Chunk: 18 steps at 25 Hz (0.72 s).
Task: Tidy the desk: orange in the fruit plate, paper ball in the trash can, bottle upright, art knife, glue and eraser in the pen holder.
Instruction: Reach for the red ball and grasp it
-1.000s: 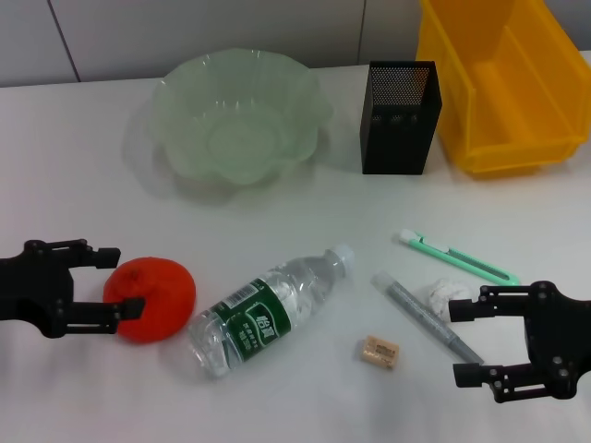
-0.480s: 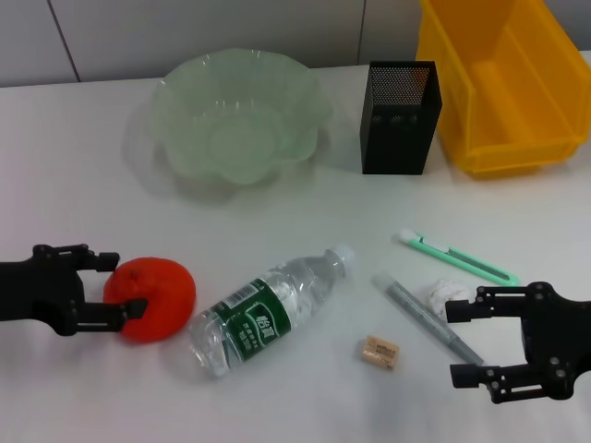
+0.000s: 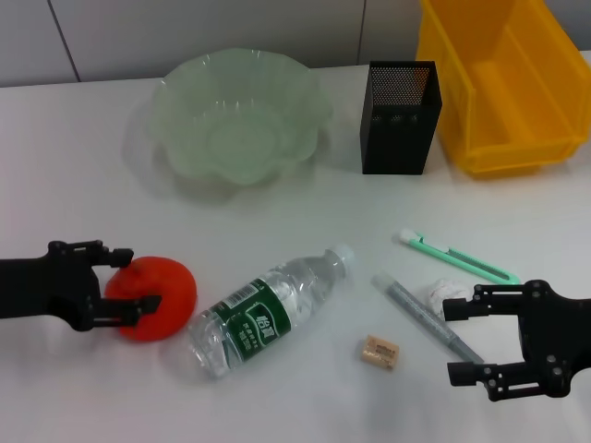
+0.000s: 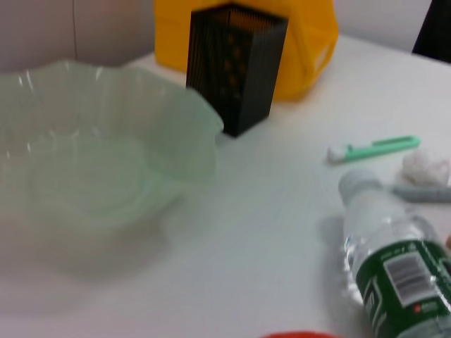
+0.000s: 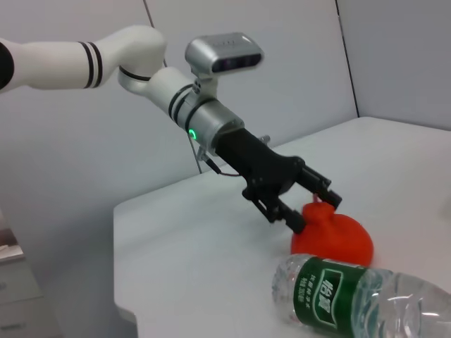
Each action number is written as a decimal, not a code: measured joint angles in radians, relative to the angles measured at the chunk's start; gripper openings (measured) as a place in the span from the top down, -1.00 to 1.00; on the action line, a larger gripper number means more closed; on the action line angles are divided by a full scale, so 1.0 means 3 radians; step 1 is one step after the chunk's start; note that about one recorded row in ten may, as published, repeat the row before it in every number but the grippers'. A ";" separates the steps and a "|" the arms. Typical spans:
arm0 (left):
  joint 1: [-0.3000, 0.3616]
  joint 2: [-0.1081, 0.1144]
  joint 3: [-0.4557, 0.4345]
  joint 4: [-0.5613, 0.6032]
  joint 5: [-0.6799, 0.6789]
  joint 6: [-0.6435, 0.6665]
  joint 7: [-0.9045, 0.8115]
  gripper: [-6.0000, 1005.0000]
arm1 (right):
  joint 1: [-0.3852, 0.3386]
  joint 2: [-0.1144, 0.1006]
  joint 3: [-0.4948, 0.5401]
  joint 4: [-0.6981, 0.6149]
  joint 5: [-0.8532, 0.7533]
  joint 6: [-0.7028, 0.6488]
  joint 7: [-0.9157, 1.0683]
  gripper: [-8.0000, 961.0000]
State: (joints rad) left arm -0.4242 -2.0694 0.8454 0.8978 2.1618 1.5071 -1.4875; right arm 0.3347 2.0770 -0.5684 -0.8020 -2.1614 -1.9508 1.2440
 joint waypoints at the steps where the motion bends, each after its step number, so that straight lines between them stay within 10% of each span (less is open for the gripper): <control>1: 0.0000 0.0000 0.0000 0.0000 0.0000 0.0000 0.0000 -0.63 | -0.0001 0.0000 -0.0003 0.0000 0.0000 0.0005 0.0000 -0.56; 11: 0.0058 0.0010 0.0100 -0.0022 -0.0052 -0.0038 0.0096 -0.61 | -0.0020 0.0000 0.0002 0.0005 0.0001 0.0010 0.0000 -0.56; 12: 0.0063 0.0010 0.0107 -0.0022 -0.0051 -0.0040 0.0106 -0.26 | -0.0021 0.0000 0.0012 0.0029 0.0001 0.0010 0.0000 -0.56; 18: 0.0064 0.0003 0.0127 -0.0028 -0.0067 -0.0042 0.0108 0.12 | -0.0022 0.0000 0.0013 0.0048 0.0001 0.0010 0.0000 -0.56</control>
State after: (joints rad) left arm -0.4049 -2.0684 0.8835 0.8892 2.1418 1.4944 -1.4550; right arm 0.3282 2.0770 -0.5645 -0.7876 -2.1610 -1.9479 1.2440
